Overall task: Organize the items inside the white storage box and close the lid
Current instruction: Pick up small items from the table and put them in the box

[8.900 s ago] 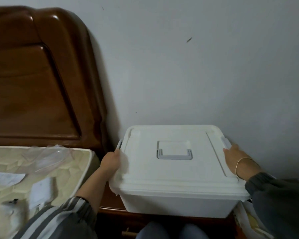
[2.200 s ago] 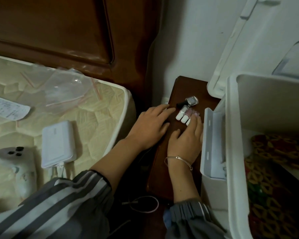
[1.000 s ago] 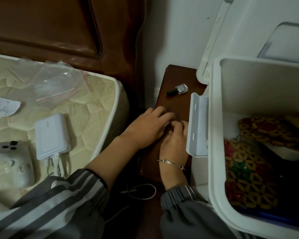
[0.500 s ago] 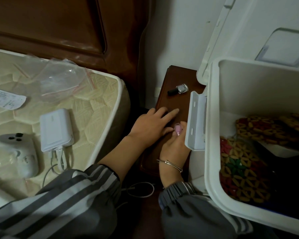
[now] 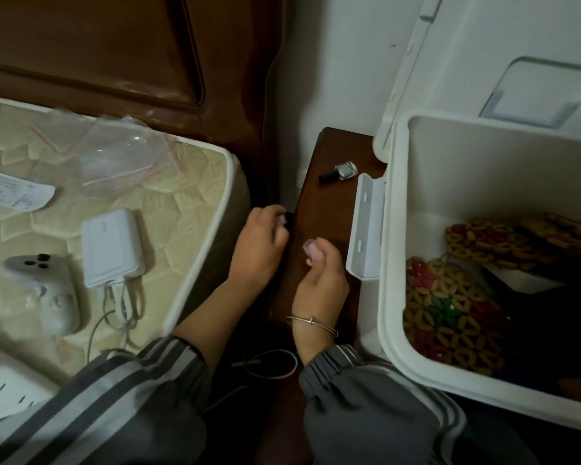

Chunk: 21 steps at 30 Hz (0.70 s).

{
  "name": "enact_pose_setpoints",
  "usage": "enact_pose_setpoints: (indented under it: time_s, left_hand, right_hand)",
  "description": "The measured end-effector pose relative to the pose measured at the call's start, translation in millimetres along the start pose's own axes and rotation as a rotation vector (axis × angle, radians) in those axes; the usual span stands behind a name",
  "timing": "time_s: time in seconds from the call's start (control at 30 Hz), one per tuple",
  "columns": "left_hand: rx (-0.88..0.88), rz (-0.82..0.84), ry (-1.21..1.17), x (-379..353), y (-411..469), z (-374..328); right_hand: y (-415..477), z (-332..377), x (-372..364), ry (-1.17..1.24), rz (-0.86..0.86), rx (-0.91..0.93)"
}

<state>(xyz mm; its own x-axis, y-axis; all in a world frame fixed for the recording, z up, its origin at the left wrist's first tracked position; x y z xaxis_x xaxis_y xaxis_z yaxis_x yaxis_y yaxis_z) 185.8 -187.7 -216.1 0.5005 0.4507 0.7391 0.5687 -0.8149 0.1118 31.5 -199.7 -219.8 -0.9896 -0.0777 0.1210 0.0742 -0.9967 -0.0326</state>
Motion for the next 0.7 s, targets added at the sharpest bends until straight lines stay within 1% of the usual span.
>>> enact_pose_setpoints:
  time_s: [0.03, 0.07, 0.13, 0.17, 0.2, 0.3, 0.4, 0.47, 0.57, 0.7]
  left_hand:
    - [0.135, -0.039, -0.132, 10.4, -6.1, 16.9]
    - [0.275, -0.053, -0.316, 17.1, -15.1, 32.9]
    - [0.501, -0.034, -0.715, 23.8, -37.5, 56.3]
    - [0.561, -0.010, -0.849, 27.2, -47.6, 63.1]
    - [0.587, 0.016, -0.931, 34.3, -57.9, 66.9]
    - [0.626, 0.064, -1.046, 61.0, -85.2, 71.3]
    - [0.647, 0.024, -1.130, 92.2, -108.2, 69.0]
    - [0.604, 0.013, -1.179, 111.5, -117.6, 57.3]
    - [0.526, 0.043, -1.243, 134.4, -127.2, 29.8]
    - [0.422, 0.160, -1.271, 148.4, -137.3, -20.0]
  right_hand:
    - [-4.1, 2.5, -1.6, -0.001, -0.004, 0.016]
    - [-8.3, 5.8, -3.3, 0.022, 0.001, 0.021]
    - [-21.6, 16.0, -14.1, 0.089, 0.069, 0.002]
    - [-27.1, 19.3, -19.3, 0.112, 0.102, -0.005]
    - [-32.9, 24.4, -23.6, 0.122, 0.136, -0.002]
    - [-55.1, 38.7, -35.6, 0.151, 0.244, -0.032]
    - [-76.9, 60.3, -43.8, 0.205, 0.341, -0.081]
    - [-87.9, 80.8, -43.7, 0.232, 0.384, -0.073]
    - [-100.5, 112.2, -34.1, 0.259, 0.430, -0.037]
    - [-105.4, 150.3, -5.8, 0.277, 0.452, 0.031]
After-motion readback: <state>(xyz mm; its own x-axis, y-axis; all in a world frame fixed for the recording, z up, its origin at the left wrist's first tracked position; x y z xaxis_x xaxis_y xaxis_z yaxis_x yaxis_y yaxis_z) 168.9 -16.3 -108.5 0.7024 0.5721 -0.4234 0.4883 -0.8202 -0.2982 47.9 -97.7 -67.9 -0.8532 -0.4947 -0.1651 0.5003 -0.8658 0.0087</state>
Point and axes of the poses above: each hand's wrist, its own y-axis towards the middle knuckle, its own x-axis out of the back of the hand, z = x × y, the point moved 10 cm from there along y, towards the middle knuckle, and after that the axes turned 6 degrees about y, right-handed, at the moved point
